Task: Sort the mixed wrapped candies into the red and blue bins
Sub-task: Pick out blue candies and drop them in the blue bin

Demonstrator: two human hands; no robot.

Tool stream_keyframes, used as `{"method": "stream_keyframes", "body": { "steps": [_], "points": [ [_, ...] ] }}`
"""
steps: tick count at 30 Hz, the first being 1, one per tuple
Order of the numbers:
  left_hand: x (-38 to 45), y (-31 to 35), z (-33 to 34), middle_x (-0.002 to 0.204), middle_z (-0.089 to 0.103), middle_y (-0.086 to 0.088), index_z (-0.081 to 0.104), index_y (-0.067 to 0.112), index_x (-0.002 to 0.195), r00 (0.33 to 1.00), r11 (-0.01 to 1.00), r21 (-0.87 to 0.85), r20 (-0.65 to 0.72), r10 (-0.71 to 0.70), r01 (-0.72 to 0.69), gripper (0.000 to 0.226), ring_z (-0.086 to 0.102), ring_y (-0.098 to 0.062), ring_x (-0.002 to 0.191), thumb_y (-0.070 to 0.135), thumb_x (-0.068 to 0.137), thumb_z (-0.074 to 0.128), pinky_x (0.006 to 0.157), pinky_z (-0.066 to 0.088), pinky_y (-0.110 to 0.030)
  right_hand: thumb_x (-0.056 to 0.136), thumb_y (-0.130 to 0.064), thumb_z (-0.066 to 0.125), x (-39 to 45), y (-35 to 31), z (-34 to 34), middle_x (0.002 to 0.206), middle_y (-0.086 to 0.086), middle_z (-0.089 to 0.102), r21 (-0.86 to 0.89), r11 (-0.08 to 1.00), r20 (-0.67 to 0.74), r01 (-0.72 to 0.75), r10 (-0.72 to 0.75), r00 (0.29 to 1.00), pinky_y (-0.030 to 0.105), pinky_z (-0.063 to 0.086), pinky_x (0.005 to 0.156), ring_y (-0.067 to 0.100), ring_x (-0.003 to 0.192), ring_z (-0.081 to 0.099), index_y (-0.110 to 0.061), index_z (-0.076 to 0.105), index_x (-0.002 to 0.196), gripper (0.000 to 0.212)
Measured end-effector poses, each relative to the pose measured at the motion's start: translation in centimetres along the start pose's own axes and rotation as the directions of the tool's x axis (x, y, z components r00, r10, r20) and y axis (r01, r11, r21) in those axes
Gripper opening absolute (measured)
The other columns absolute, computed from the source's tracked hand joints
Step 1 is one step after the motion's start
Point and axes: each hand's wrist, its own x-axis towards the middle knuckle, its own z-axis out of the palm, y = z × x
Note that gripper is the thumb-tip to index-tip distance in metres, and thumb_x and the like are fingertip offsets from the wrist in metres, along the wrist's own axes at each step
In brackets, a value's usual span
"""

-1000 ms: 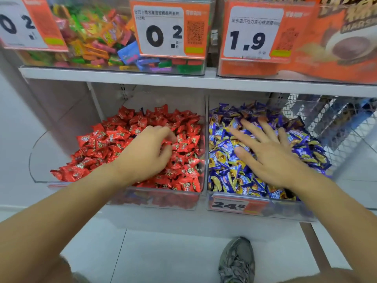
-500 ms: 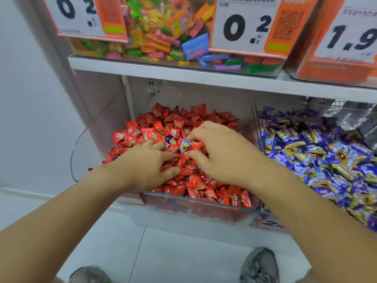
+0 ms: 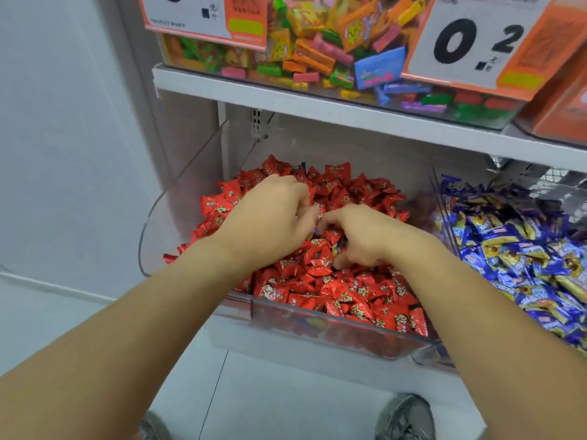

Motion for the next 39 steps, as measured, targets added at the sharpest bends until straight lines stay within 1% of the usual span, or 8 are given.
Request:
{"method": "stream_keyframes", "body": {
  "steps": [7, 13, 18, 22, 26, 30, 34, 39],
  "points": [
    [2.0, -1.5, 4.2, 0.126, 0.056, -0.004, 0.052, 0.021, 0.136, 0.914, 0.992, 0.121, 0.405, -0.01, -0.043, 0.049, 0.049, -0.022, 0.121, 0.035, 0.09, 0.063, 0.102, 0.042, -0.042, 0.076, -0.01, 0.083, -1.8, 1.4, -1.1, 0.088, -0.019, 0.062, 0.187, 0.981, -0.074, 0.057, -0.043, 0.996, 0.008, 0.04, 0.06, -0.009, 0.066, 0.057, -0.033, 0.071, 0.097, 0.034],
    [2.8, -2.0, 4.5, 0.099, 0.073, -0.003, 0.076, 0.018, 0.099, 0.953, 0.994, 0.053, 0.285, -0.104, 0.092, 0.019, 0.068, -0.02, 0.092, 0.01, 0.084, 0.069, 0.084, 0.055, -0.032, 0.064, -0.02, 0.093, -1.4, 1.5, -0.8, 0.086, -0.01, 0.069, 0.204, 0.979, -0.064, 0.014, -0.001, 0.998, 0.03, 0.058, 0.077, 0.008, 0.078, 0.066, -0.026, 0.072, 0.092, 0.035],
    [2.7, -2.1, 2.8, 0.077, 0.067, 0.006, 0.074, 0.017, 0.088, 0.979, 0.986, -0.041, 0.133, -0.156, 0.163, 0.01, 0.061, -0.012, 0.071, 0.026, 0.09, 0.069, 0.069, 0.047, -0.026, 0.071, -0.028, 0.089, -0.1, 0.7, 0.3, 0.092, -0.003, 0.066, 0.085, 0.996, -0.088, 0.009, -0.001, 0.996, 0.031, 0.055, 0.075, 0.014, 0.079, 0.064, -0.026, 0.068, 0.087, 0.027],
    [2.0, -2.8, 1.9, 0.076, 0.064, 0.004, 0.064, 0.016, 0.091, 0.965, 0.97, -0.082, 0.156, -0.213, 0.227, 0.02, 0.059, -0.01, 0.07, 0.032, 0.098, 0.055, 0.061, 0.043, -0.027, 0.079, -0.026, 0.082, 0.2, 0.7, 0.6, 0.1, 0.006, 0.068, 0.049, 0.999, -0.079, -0.023, 0.027, 0.996, 0.034, 0.056, 0.079, 0.022, 0.087, 0.066, -0.021, 0.067, 0.086, 0.017],
    [1.4, -3.0, 1.4, 0.084, 0.068, 0.003, 0.056, 0.022, 0.096, 0.962, 0.942, -0.219, 0.156, -0.224, 0.255, 0.01, 0.067, -0.006, 0.071, 0.024, 0.102, 0.048, 0.069, 0.056, -0.035, 0.075, -0.034, 0.084, -0.3, 0.2, 0.4, 0.102, 0.013, 0.072, -0.057, 0.998, 0.045, -0.034, 0.036, 0.998, 0.038, 0.057, 0.08, 0.028, 0.098, 0.065, -0.004, 0.069, 0.107, 0.046],
    [1.0, -2.7, 2.0, 0.069, 0.059, -0.003, 0.058, 0.027, 0.099, 0.929, 0.913, -0.27, 0.295, -0.225, 0.307, 0.023, 0.047, -0.016, 0.052, 0.016, 0.104, 0.038, 0.05, 0.04, -0.031, 0.071, -0.004, 0.077, -0.3, 0.7, 0.2, 0.097, 0.01, 0.074, 0.076, 0.995, -0.001, -0.066, 0.066, 0.998, 0.036, 0.06, 0.079, 0.025, 0.091, 0.07, -0.016, 0.069, 0.089, 0.023],
    [1.1, -1.8, 1.7, 0.067, 0.06, 0.003, 0.06, 0.027, 0.088, 0.921, 0.926, -0.221, 0.313, -0.23, 0.306, 0.014, 0.049, -0.012, 0.054, 0.029, 0.099, 0.051, 0.056, 0.043, -0.028, 0.073, -0.005, 0.076, -1.0, 1.3, -1.0, 0.088, -0.003, 0.072, 0.262, 0.962, -0.053, -0.084, 0.101, 0.993, 0.031, 0.058, 0.078, 0.015, 0.086, 0.069, -0.023, 0.067, 0.084, 0.023],
    [1.6, -0.3, 3.2, 0.086, 0.068, 0.007, 0.069, 0.024, 0.085, 0.915, 0.983, 0.059, 0.361, -0.181, 0.171, 0.017, 0.064, -0.014, 0.084, 0.041, 0.085, 0.067, 0.075, 0.053, -0.029, 0.073, -0.006, 0.079, -1.4, 1.3, -1.1, 0.087, -0.007, 0.071, 0.184, 0.978, 0.04, -0.096, 0.09, 0.995, 0.031, 0.059, 0.081, 0.012, 0.087, 0.067, -0.024, 0.075, 0.089, 0.024]
  ]
}}
